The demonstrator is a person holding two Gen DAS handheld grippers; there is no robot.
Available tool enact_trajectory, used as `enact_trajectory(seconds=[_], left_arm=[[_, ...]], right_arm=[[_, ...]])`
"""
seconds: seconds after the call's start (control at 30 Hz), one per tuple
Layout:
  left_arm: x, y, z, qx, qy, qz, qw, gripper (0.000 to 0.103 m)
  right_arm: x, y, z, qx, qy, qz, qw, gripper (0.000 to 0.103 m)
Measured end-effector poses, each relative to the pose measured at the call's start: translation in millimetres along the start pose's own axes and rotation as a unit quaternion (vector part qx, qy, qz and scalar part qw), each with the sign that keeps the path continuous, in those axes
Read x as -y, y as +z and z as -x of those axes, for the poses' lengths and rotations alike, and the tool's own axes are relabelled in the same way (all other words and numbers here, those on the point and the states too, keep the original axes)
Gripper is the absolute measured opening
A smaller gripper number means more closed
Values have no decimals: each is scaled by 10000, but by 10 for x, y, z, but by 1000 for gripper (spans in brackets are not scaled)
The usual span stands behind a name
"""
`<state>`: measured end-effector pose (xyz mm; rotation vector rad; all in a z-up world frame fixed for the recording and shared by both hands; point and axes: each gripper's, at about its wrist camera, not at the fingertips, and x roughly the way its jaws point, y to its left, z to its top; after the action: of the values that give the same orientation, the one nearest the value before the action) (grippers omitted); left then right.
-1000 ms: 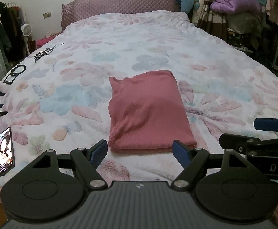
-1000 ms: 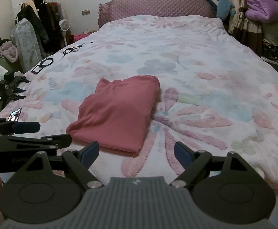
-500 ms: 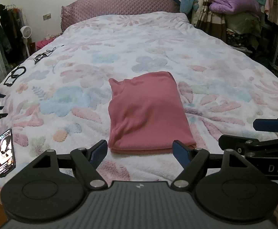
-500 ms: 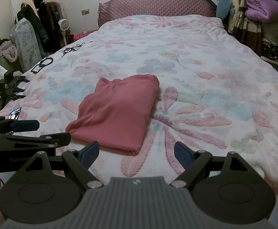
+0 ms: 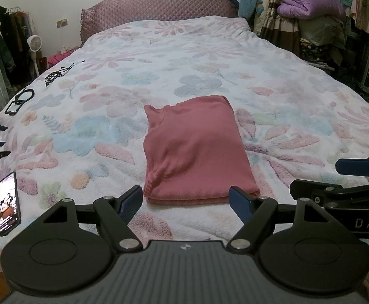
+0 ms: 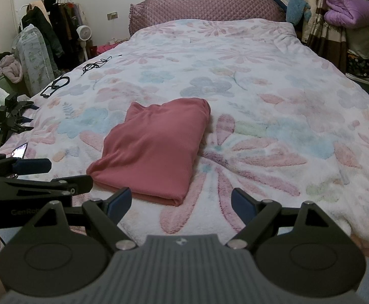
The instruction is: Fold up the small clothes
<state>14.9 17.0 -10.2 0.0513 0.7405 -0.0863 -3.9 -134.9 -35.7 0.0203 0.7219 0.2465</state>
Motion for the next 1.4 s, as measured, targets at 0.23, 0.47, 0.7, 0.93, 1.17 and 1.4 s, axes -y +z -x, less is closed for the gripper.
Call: enact_trajectory(seconds=[0.23, 0.47, 0.7, 0.93, 1.17, 1.4], left_arm=[[4, -1, 1, -2, -4, 4, 10000, 90], [5, -2, 0, 2, -1, -2, 10000, 90], [28, 26, 17, 29, -15, -34, 10000, 90], [33, 29, 18, 33, -14, -39, 10000, 90], [34, 46, 25, 40, -56, -79, 9999, 90], [18, 49, 27, 38, -57, -76, 9999, 90]], right_arm=[[5, 2, -3, -7, 3, -7, 10000, 82], [7, -10, -7, -22, -8, -22, 10000, 82], [-2, -17, -8, -32, 6, -27, 10000, 82], [0, -17, -8, -28, 50, -18, 10000, 82], [-6, -14, -8, -21, 73, -6, 10000, 82], [-17, -11, -8, -10, 77, -13, 10000, 82]])
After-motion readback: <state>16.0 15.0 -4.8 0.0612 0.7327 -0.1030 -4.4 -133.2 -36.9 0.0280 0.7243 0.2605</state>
